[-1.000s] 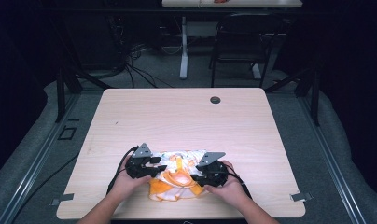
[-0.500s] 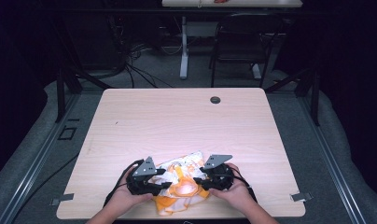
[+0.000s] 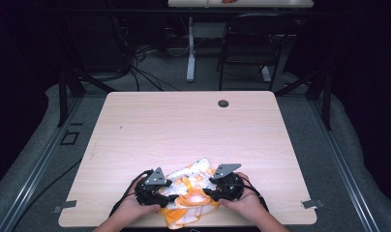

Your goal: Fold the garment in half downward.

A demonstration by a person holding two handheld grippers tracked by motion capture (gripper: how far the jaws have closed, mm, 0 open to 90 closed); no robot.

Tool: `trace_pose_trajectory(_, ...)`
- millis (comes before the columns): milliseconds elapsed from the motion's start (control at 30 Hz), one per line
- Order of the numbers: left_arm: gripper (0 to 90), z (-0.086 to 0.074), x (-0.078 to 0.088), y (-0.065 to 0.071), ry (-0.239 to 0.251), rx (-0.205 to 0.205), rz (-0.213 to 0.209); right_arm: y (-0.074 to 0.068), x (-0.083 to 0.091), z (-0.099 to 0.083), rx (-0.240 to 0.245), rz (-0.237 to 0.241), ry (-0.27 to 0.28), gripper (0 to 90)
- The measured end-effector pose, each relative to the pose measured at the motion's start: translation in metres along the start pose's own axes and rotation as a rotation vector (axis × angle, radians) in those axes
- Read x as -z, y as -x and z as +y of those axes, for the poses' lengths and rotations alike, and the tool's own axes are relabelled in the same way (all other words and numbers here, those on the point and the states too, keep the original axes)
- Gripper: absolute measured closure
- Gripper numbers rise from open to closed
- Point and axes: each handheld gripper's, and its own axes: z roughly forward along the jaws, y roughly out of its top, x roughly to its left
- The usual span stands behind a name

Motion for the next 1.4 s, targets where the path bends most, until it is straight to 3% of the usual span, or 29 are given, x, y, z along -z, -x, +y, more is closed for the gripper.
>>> trace_pose_trajectory(133,42.5,0.003,-0.006,-0.01,0.0,0.006,0.043,0.001,-0.007,0.002,-0.023,0.004,-0.007,52.2)
trace_pose_trajectory(167,42.5,0.006,-0.008,-0.019,0.001,0.016,0.06,0.001,-0.01,0.004,-0.038,-0.001,-0.002,52.2)
trace_pose_trajectory(200,42.5,0.006,-0.008,-0.019,0.001,0.016,0.06,0.001,-0.01,0.004,-0.038,-0.001,-0.002,52.2)
trace_pose_trajectory(233,42.8,0.008,-0.008,-0.028,-0.003,0.019,0.092,0.002,-0.012,0.006,-0.052,-0.006,0.007,52.2)
trace_pose_trajectory(333,44.6,0.011,-0.008,-0.039,0.009,0.05,0.128,0.001,-0.015,0.008,-0.068,-0.007,0.022,52.2)
trace_pose_trajectory(367,46.0,0.014,-0.003,-0.047,0.048,0.092,0.148,0.0,-0.015,0.011,-0.07,-0.001,0.026,51.8)
trace_pose_trajectory(400,45.9,0.015,0.002,-0.049,0.071,0.119,0.139,-0.001,-0.014,0.012,-0.066,-0.007,0.027,51.7)
trace_pose_trajectory(533,43.7,0.018,0.016,-0.044,0.11,0.134,0.092,-0.004,-0.011,0.014,-0.048,-0.018,0.041,51.0)
trace_pose_trajectory(567,43.5,0.019,0.022,-0.036,0.131,0.128,0.059,-0.005,-0.007,0.015,-0.041,-0.019,0.05,50.8)
trace_pose_trajectory(633,42.6,0.02,0.026,-0.031,0.136,0.122,0.038,-0.007,-0.003,0.015,-0.031,-0.025,0.061,50.5)
trace_pose_trajectory(733,41.8,0.02,0.028,-0.022,0.128,0.099,0.013,-0.008,0.0,0.015,-0.031,-0.019,0.064,50.5)
trace_pose_trajectory(833,41.1,0.014,0.026,-0.008,0.09,0.029,-0.026,-0.011,0.003,0.012,-0.016,-0.006,0.049,50.1)
trace_pose_trajectory(1033,39.2,-0.002,0.018,0.007,0.017,-0.036,-0.022,-0.011,0.002,0.007,-0.006,0.007,0.021,48.0)
trace_pose_trajectory(1167,39.1,-0.01,0.011,0.004,0.034,-0.015,-0.032,-0.011,-0.004,0.003,0.006,0.023,-0.016,47.9)
trace_pose_trajectory(1267,40.6,-0.009,0.01,0.003,0.029,-0.034,-0.006,-0.009,-0.008,0.002,0.024,0.032,-0.025,49.0)
trace_pose_trajectory(1300,40.6,-0.007,0.007,-0.002,0.029,-0.033,0.021,-0.006,-0.009,0.003,0.011,0.039,-0.023,49.2)
trace_pose_trajectory(1400,40.7,-0.003,0.002,-0.013,0.038,-0.006,0.047,0.006,-0.014,0.006,-0.028,0.045,-0.01,49.7)
